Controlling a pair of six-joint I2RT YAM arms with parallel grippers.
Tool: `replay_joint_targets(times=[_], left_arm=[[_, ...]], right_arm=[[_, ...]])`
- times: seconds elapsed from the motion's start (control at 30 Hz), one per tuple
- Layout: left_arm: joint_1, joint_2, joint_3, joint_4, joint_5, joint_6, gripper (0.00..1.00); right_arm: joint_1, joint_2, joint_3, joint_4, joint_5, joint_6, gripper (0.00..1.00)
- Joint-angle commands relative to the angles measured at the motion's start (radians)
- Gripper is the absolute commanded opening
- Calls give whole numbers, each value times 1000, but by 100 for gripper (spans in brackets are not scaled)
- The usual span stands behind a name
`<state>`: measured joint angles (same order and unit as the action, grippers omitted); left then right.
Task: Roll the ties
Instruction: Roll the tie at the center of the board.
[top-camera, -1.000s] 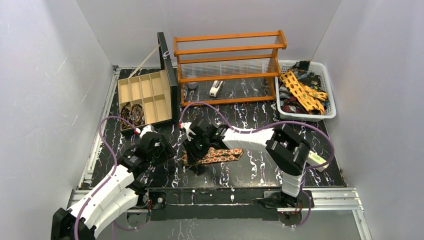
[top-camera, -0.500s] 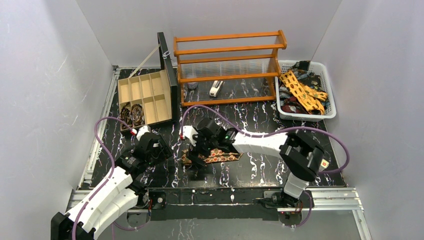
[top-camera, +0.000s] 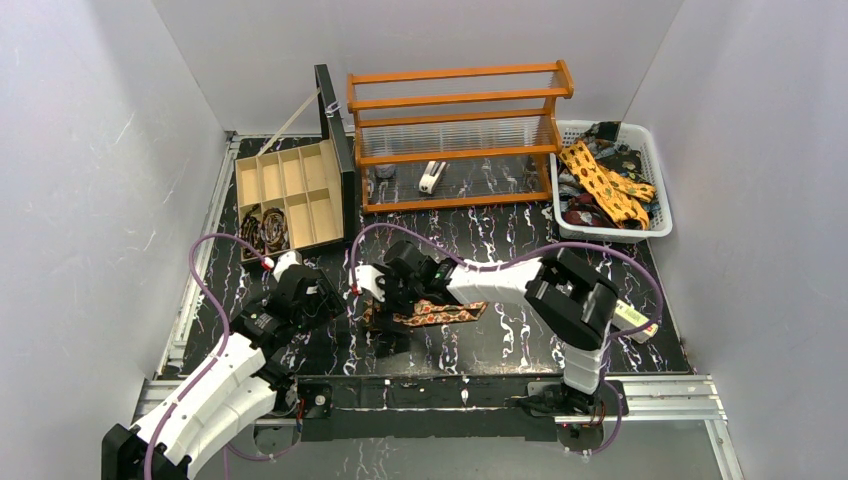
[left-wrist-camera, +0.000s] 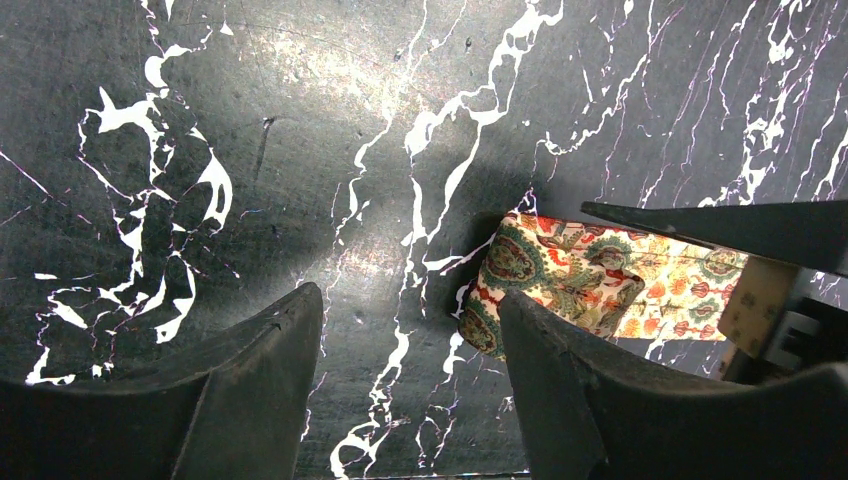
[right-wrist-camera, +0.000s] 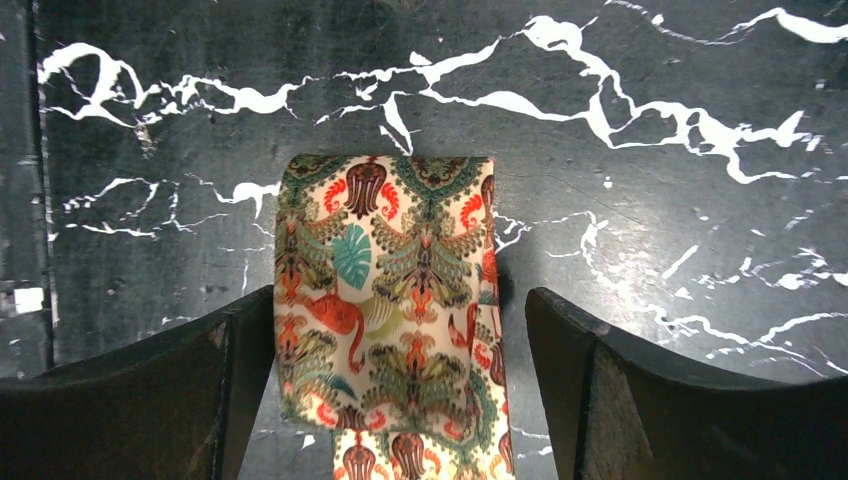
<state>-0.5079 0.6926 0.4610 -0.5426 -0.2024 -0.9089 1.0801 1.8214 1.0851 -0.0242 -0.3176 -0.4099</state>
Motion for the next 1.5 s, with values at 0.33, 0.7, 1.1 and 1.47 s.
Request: replay_joint_targets(times=[0.33, 0.7, 1.1, 1.47], left_arm=[[-3, 15, 33, -11, -15, 12, 64], [-3, 18, 30, -11, -18, 13, 64], [-3, 5, 24, 15, -1, 4, 67], [-2, 62, 14, 80, 44, 11, 70]], right_arm=[[-5, 102, 46, -23, -69, -144, 82], [-6, 81, 19, 8, -108, -122, 65], [-6, -201, -107, 293, 106, 126, 99], [-72, -438, -278, 96, 349, 1131, 88]])
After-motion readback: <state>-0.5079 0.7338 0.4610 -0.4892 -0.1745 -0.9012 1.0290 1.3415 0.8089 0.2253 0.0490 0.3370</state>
